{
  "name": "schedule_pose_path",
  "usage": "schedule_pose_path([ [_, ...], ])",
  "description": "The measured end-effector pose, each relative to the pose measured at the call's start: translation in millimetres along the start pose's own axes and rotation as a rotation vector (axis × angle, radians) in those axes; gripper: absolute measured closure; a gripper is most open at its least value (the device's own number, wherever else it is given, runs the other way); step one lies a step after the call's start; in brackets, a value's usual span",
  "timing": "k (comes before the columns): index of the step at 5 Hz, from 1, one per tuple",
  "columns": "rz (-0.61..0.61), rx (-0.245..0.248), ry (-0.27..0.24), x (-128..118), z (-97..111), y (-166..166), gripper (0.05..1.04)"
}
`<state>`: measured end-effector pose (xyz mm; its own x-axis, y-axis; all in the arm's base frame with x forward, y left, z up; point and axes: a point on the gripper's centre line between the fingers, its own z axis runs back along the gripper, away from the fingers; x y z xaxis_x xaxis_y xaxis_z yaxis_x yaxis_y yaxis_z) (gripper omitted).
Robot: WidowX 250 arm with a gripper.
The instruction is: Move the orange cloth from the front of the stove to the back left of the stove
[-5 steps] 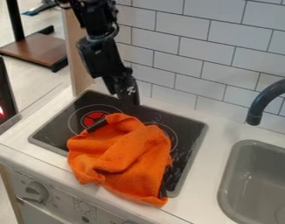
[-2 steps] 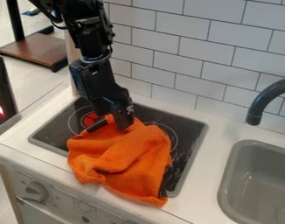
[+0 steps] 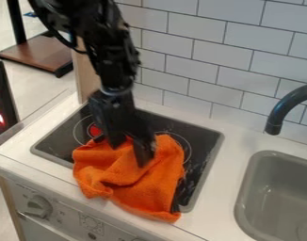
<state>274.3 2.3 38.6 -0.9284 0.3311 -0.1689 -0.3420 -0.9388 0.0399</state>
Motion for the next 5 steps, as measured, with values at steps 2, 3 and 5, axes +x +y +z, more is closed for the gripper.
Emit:
schedule_pose_path([
  [2,0.027,-0.069,-0.058,-4.2,-35.9,7.0,0.083],
  [3,0.046,-0.091,-0.075,-8.0,-47.9,-0.1,0.083],
  [5,0.101,-0.129,-0.099,-30.5,-58.7,-30.8,0.083],
])
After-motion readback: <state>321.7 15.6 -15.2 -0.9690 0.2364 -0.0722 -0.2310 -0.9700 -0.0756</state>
